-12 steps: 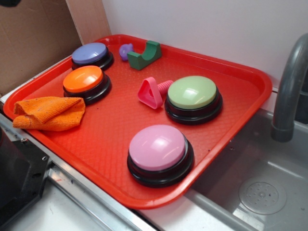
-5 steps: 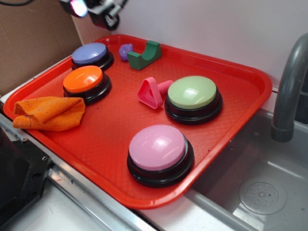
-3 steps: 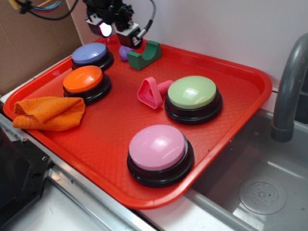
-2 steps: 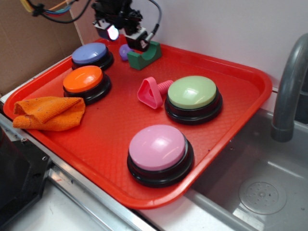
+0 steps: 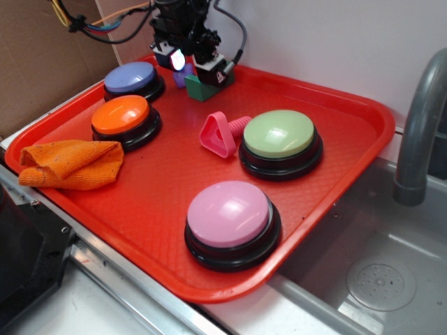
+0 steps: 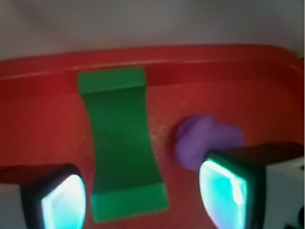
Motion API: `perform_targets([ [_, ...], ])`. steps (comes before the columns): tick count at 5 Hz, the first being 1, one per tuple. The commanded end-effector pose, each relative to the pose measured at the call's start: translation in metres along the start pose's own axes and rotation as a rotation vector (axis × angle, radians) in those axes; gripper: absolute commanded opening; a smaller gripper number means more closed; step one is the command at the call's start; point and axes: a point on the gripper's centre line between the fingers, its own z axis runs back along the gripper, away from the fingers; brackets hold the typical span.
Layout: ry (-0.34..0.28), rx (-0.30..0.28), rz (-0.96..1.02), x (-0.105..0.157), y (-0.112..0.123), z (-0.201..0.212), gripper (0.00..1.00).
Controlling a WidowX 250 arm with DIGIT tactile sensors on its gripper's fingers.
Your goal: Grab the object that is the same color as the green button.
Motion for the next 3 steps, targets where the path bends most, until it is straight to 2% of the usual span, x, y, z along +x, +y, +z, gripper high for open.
perform_targets([
  [1,-0.042,-0.005,-0.011,0.0084,-0.0049,0.0057,1.0],
  [2,-0.052,0.008,-0.001,0.0071,-0.0083,0.0087,0.0],
  [3,-0.053,0.014,-0.007,0.005,-0.0145,0.0108,0.0],
])
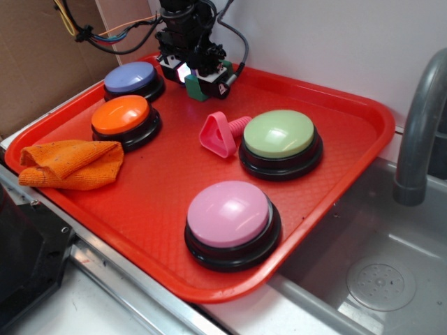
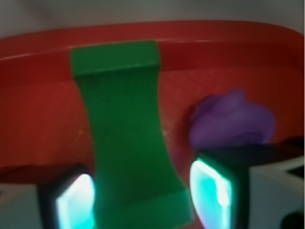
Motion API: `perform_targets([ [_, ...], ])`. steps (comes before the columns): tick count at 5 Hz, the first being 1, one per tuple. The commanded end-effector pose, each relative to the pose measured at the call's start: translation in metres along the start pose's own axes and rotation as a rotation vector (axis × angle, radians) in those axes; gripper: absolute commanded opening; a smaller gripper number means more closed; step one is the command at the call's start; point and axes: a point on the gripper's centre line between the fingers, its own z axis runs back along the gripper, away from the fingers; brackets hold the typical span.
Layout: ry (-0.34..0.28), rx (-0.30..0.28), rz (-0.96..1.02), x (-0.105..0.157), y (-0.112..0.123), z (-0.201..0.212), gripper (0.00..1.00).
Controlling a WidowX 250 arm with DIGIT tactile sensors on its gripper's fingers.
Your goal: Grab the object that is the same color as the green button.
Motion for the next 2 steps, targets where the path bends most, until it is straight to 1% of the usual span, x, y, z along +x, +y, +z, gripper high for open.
perform_targets([
  [1,-0.048,-0.004,-0.036,0.005,-0.008,0.021,0.0],
  [2,-0.033,-0.05,-0.039,0.003,-0.007,0.042,0.0],
])
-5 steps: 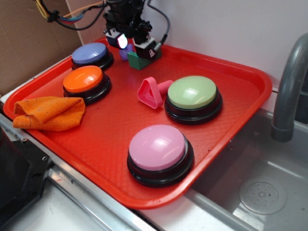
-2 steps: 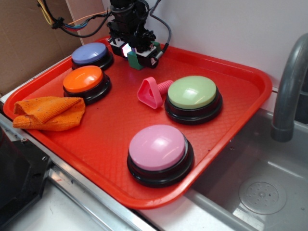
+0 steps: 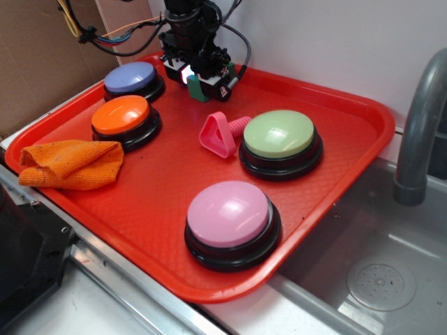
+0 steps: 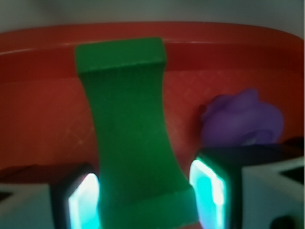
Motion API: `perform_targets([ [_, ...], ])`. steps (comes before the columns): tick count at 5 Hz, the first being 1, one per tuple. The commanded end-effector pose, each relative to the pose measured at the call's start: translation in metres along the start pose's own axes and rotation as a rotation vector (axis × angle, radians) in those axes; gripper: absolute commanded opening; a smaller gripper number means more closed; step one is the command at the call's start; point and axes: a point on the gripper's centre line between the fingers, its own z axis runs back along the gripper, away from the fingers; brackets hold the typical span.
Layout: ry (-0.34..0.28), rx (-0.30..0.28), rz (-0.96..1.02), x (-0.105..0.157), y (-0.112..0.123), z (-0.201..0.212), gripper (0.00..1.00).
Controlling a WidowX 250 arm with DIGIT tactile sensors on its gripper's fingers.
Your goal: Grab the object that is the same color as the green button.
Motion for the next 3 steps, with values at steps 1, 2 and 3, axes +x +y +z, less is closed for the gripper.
perform_targets([
  [1,-0.055,-0.067,0.013,-0.003,-0.005,0.094,0.0],
  [2,-0.026,-0.05,0.03,-0.019,-0.007,0.13,0.0],
  [3,0.011,-0.028,0.081,-0.046,-0.009,0.16,0.0],
])
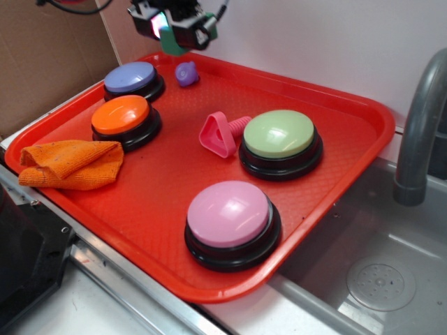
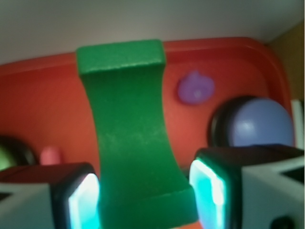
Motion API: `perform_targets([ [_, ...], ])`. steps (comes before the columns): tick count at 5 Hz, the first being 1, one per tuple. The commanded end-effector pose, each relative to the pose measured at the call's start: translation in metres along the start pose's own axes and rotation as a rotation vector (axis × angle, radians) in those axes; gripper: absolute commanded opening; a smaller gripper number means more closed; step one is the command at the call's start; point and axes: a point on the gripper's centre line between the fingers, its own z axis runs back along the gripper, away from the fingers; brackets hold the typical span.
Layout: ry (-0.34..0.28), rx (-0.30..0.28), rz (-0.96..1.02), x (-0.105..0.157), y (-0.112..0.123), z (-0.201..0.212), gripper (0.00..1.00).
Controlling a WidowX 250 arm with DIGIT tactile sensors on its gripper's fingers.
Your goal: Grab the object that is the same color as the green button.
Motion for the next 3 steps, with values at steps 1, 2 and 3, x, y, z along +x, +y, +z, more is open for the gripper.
perform_targets([
  [1,-0.004,-0.021,0.06,-0.046,0.002,0.056,0.0],
  [2,0.012,-0.029,0.075,-0.066,-0.001,0.051,0.0],
  [3,0.051,0.008,0.091,-0.076,-0.009,0.046,0.0],
])
